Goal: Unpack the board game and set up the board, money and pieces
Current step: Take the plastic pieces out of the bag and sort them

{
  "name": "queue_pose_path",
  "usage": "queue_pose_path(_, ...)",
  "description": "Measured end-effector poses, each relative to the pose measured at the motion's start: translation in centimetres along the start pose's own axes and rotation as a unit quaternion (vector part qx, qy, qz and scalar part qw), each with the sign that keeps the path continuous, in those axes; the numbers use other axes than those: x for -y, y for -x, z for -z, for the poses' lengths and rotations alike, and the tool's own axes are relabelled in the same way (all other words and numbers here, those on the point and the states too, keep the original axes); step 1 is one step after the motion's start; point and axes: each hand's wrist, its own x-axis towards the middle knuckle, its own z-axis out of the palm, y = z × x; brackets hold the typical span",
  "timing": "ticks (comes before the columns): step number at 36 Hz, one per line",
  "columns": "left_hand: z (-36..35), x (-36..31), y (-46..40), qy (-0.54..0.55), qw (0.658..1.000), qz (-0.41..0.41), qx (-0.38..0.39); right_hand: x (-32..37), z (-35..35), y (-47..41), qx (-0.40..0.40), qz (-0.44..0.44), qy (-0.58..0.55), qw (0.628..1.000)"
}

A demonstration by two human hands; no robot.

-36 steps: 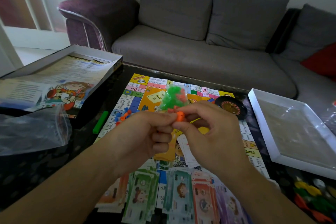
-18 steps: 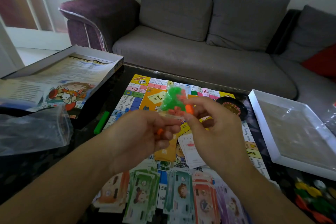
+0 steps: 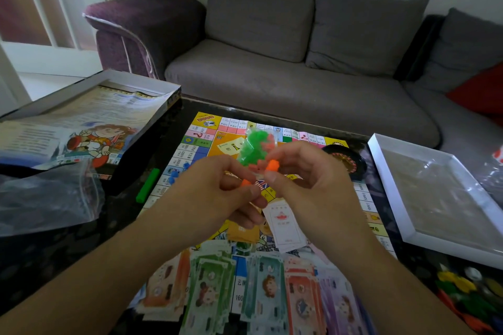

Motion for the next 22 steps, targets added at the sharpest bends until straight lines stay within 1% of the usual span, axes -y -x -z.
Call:
queue_pose_path(4, -0.08, -0.08, 0.1, -0.019, 1.0, -0.025, -0.005, -0.2, 0.39, -0.13, 0.015, 0.024, -0.037, 0.999)
queue_pose_path(7, -0.15, -0.06, 0.15, -0.015, 1.0, -0.017, 0.004, -0.19, 0.53, -0.09, 0.032, 0.021, -0.069, 0.997)
queue_pose_path(11, -0.03, -0.15, 0.21, -0.028, 0.999, -0.022, 0.01, -0.08, 0.45, -0.05, 0.039, 0.024, -0.062, 0.997)
queue_pose_path(13, 0.06, -0.19, 0.2, -0.048, 0.998, -0.034, -0.001, -0.05, 0.4, -0.1, 0.029, 0.024, -0.047, 0.998)
queue_pose_path(17, 0.09, -0.12, 0.22, -0.11, 0.991, -0.069, -0.027, 0.18, 0.53, 0.02, 0.05, -0.009, -0.097, 0.994)
queue_pose_path(22, 0.19, 0.18, 0.26, -0.175, 0.979, -0.097, -0.041, 0.4, 0.37, 0.11, 0.057, 0.002, -0.046, 0.997)
